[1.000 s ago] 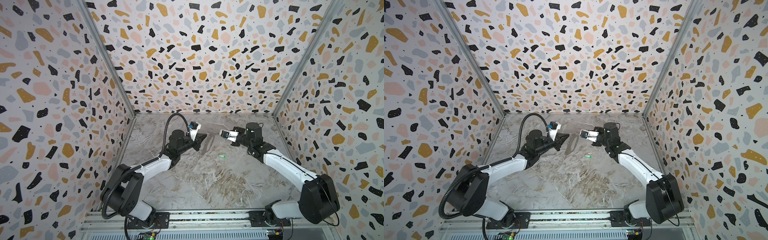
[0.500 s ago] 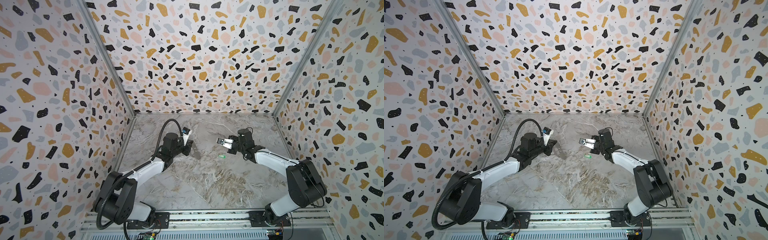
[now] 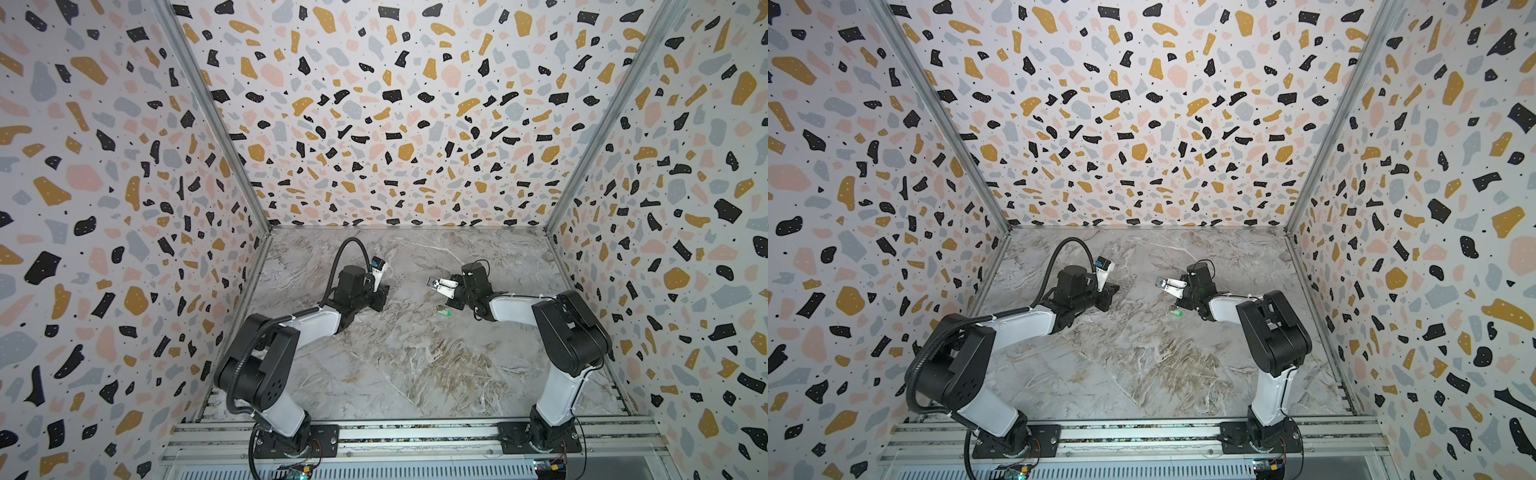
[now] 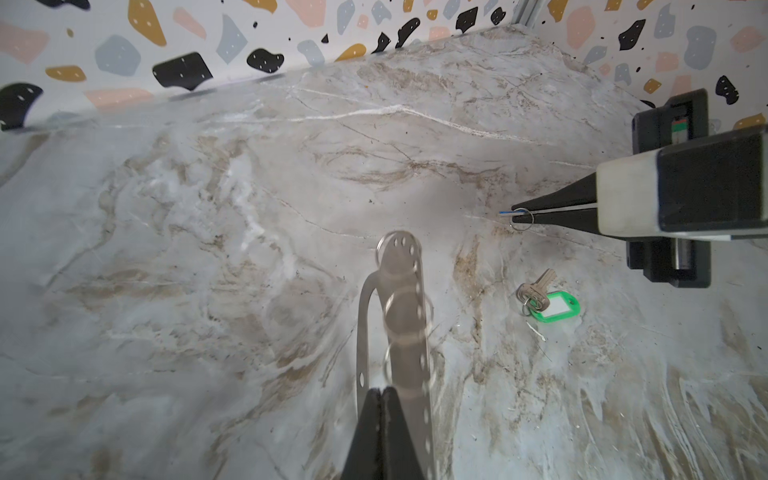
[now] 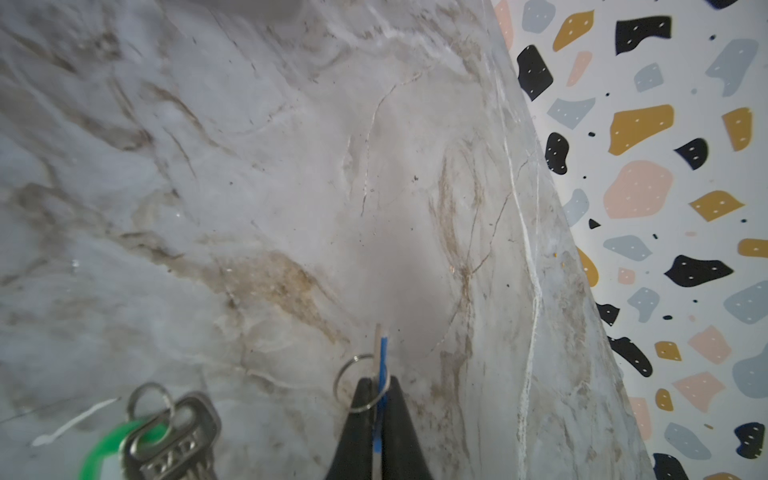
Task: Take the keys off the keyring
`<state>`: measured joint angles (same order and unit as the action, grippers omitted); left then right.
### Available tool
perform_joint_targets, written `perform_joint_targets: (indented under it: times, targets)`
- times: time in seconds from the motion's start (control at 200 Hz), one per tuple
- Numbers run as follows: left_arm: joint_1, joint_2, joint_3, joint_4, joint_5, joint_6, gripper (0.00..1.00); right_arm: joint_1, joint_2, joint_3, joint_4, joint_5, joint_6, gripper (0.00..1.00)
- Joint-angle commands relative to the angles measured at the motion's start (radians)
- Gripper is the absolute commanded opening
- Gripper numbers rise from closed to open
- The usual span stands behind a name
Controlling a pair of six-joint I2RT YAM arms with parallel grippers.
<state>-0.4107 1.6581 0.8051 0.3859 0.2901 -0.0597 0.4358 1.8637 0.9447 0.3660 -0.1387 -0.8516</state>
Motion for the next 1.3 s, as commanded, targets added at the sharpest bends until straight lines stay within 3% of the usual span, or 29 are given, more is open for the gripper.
perform_joint_targets:
  times: [0.0,0.27,0.686,0.821,0.921,0.991,1.076,1.131,1.151,1.297]
  targets:
    - [-0.007,0.063,0.054,0.118,0.029,-0.084,0.0,0.018,0.027,0.044,0.046,0.059,-0.005,0.05]
    - [-0.025,0.166,0.074,0.257,0.035,-0.207,0.0,0.016,0.075,0.085,-0.007,0.077,-0.002,0.16]
    - [-0.023,0.079,0.056,0.204,-0.025,-0.132,0.0,-0.05,0.086,0.091,-0.043,0.051,-0.008,0.16]
    - [-0.023,0.049,0.048,0.187,-0.04,-0.113,0.0,-0.066,0.069,0.094,-0.078,0.028,-0.004,0.32]
    - [-0.021,0.007,0.035,0.186,-0.069,-0.094,0.0,-0.093,0.018,0.095,-0.074,0.011,0.072,0.41]
    - [-0.015,-0.043,0.017,0.181,-0.114,-0.069,0.09,-0.12,-0.042,0.093,-0.066,-0.038,0.158,0.47]
    - [0.004,-0.124,-0.027,0.181,-0.201,-0.04,0.2,-0.167,-0.124,0.066,-0.021,-0.067,0.305,0.66]
    - [0.024,-0.184,-0.062,0.182,-0.268,-0.031,0.31,-0.204,-0.189,0.016,0.041,-0.053,0.416,0.85]
    - [0.031,-0.204,-0.077,0.182,-0.289,-0.028,0.36,-0.216,-0.212,-0.008,0.07,-0.045,0.456,0.99]
    - [0.104,-0.347,-0.192,0.16,-0.479,-0.009,0.7,-0.304,-0.352,-0.215,0.245,0.071,0.701,0.99]
